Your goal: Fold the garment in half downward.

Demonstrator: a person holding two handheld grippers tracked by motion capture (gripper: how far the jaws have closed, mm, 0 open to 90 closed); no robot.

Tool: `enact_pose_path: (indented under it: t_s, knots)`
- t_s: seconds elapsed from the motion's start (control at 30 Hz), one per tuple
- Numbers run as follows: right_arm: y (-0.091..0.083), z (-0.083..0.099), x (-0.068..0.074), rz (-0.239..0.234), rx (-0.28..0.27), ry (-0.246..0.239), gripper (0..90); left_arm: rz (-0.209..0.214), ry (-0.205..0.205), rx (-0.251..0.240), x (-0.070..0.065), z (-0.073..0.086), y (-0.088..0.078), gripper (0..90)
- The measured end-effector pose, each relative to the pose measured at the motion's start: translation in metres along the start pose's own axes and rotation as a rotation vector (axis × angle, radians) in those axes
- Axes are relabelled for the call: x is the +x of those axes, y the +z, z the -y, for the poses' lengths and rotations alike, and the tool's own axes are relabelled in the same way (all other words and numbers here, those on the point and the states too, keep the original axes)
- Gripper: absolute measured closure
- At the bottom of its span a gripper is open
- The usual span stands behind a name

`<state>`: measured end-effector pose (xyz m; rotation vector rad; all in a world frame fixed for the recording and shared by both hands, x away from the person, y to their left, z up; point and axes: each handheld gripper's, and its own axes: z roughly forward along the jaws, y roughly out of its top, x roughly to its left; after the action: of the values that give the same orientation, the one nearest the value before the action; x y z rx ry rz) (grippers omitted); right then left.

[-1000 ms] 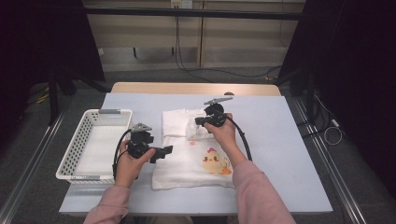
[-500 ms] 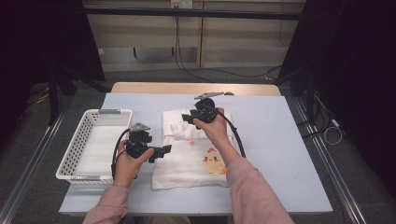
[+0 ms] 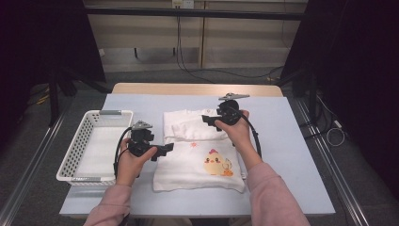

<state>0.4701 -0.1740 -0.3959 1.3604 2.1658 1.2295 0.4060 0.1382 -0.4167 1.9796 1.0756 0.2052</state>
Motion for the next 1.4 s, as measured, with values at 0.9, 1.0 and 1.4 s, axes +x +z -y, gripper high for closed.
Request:
enact_pose_path:
  t_s: [0.9,1.0,1.4]
  knots:
    - [-0.027,0.028,-0.061,0.093,-0.019,0.101,13.5,-0.063,-0.061,-0.025,0.009,-0.044,0.032,5.6]
    - [-0.025,0.028,-0.065,0.106,-0.022,0.109,13.7,-0.073,-0.056,-0.018,0.012,-0.048,0.038,5.7]
    - [-0.016,0.028,-0.08,0.143,-0.021,0.113,14.9,-0.104,-0.1,-0.023,0.026,-0.06,0.061,5.9]
